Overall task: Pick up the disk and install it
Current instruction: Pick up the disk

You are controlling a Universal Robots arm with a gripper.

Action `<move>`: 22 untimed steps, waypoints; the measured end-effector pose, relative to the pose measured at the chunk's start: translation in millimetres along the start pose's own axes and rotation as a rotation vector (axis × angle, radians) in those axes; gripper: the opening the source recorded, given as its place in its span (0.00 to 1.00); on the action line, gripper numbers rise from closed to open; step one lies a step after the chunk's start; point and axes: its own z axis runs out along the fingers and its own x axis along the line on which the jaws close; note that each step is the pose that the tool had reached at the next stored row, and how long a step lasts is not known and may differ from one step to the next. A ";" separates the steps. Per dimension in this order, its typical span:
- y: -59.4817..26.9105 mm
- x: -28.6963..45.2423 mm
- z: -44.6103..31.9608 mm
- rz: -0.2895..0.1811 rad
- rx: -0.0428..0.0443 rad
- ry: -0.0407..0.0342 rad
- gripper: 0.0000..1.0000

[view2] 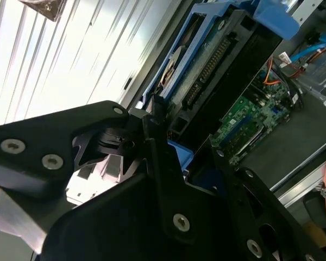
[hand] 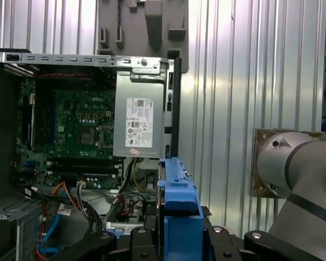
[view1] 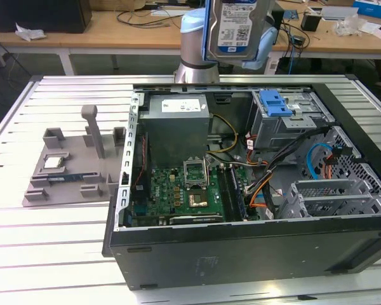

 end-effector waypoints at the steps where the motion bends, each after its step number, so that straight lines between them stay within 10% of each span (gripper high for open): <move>1: -2.7 0.1 0.0 0.000 -0.0001 0.0000 0.37; 22: -99.6 4.4 -1.2 0.000 -0.0048 0.0038 0.37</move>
